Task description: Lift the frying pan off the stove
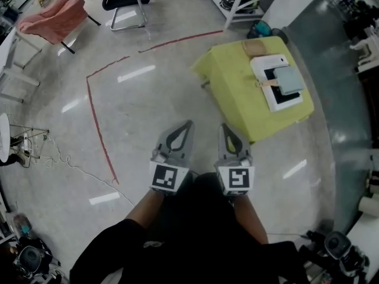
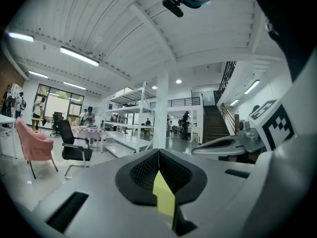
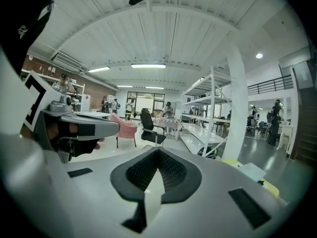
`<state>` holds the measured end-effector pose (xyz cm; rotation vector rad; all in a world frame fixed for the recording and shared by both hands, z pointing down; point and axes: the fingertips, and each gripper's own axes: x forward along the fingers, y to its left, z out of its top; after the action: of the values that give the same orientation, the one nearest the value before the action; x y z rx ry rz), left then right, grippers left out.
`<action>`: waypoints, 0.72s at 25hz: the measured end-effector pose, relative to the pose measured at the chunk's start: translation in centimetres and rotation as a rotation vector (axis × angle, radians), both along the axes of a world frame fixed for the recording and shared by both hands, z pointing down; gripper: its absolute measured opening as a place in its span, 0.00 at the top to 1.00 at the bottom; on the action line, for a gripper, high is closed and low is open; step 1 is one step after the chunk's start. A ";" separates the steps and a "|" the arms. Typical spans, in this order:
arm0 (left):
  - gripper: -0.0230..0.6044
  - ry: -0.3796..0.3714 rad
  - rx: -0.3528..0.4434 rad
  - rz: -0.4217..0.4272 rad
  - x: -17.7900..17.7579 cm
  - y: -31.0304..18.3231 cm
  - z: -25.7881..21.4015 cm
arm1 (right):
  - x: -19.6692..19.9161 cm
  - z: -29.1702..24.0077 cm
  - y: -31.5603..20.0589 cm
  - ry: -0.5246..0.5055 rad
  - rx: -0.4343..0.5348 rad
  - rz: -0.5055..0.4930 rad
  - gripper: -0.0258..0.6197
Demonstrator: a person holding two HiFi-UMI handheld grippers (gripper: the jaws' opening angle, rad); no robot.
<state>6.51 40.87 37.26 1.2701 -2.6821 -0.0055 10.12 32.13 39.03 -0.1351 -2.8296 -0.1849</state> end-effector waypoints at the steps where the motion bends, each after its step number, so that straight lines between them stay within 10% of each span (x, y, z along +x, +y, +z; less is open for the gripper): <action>1: 0.89 -0.002 0.009 0.013 -0.2 0.1 -0.2 | -0.1 -0.1 0.1 0.001 0.005 0.007 0.94; 18: 0.89 0.007 -0.027 0.094 -7.0 -4.7 1.4 | -6.3 2.3 -5.5 0.023 -0.076 0.079 0.94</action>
<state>-0.50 36.16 38.63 1.3844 -2.6049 0.0381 3.84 26.62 41.30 -0.0418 -2.8140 -0.0583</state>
